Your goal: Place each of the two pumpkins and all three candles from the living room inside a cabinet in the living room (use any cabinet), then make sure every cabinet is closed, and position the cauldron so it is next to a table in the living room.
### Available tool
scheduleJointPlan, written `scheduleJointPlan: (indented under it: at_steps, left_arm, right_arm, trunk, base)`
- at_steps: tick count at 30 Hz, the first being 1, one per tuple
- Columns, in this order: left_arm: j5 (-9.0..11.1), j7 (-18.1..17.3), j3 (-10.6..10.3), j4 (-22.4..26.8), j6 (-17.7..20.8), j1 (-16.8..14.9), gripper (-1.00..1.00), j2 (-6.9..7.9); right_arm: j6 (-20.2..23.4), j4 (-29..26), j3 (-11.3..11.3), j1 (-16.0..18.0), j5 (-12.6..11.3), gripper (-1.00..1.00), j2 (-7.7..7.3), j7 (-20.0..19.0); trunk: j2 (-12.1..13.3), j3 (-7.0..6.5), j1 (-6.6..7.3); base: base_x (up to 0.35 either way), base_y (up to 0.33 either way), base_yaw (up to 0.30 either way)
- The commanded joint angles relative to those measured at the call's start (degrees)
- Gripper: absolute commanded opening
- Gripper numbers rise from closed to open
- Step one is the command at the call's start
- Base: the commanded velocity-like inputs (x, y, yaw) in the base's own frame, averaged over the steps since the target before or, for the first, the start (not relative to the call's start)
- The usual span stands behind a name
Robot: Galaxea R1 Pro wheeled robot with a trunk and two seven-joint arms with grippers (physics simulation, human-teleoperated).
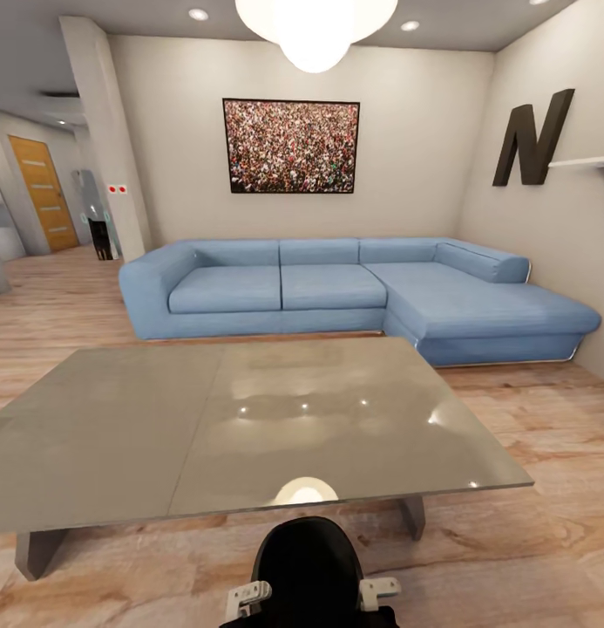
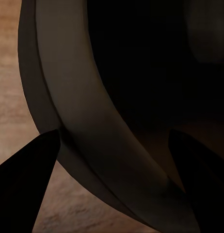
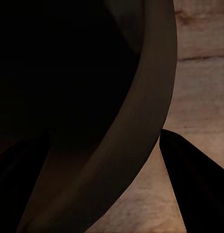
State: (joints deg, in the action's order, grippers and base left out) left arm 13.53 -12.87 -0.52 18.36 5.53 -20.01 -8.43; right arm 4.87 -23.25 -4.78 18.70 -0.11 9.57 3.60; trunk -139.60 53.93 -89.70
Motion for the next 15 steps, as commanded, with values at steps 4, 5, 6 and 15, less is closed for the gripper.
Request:
scheduleJointPlan:
  at_steps: [4, 5, 6, 15]
  left_arm:
    - [1.06, -0.13, -1.15, 0.27, 0.09, -0.03, -1.0, 0.26]
    - [1.06, -0.13, -1.15, 0.26, 0.09, -0.03, -1.0, 0.26]
    - [1.06, -0.14, -1.15, 0.26, 0.09, -0.03, -1.0, 0.26]
    - [1.06, -0.14, -1.15, 0.25, 0.09, -0.03, -1.0, 0.27]
  right_arm:
    - [0.41, 0.08, -1.11, 0.02, -0.95, -1.0, -0.08, -1.05]
    - [0.41, 0.06, -1.11, 0.01, -0.95, -1.0, -0.08, -1.05]
    - [0.41, 0.06, -1.11, 0.01, -0.95, -1.0, -0.08, -1.05]
    - [0.45, 0.08, -1.11, 0.02, -0.95, -1.0, -0.08, -1.05]
  trunk:
    - [-0.03, 0.05, 0.01]
    - [-0.03, 0.05, 0.01]
    - [-0.03, 0.05, 0.01]
    - [-0.03, 0.05, 0.01]
  base:
    - [0.036, 0.0, 0.0]
    - [0.008, 0.0, 0.0]
    - [0.005, 0.0, 0.0]
    - [0.001, 0.0, 0.0]
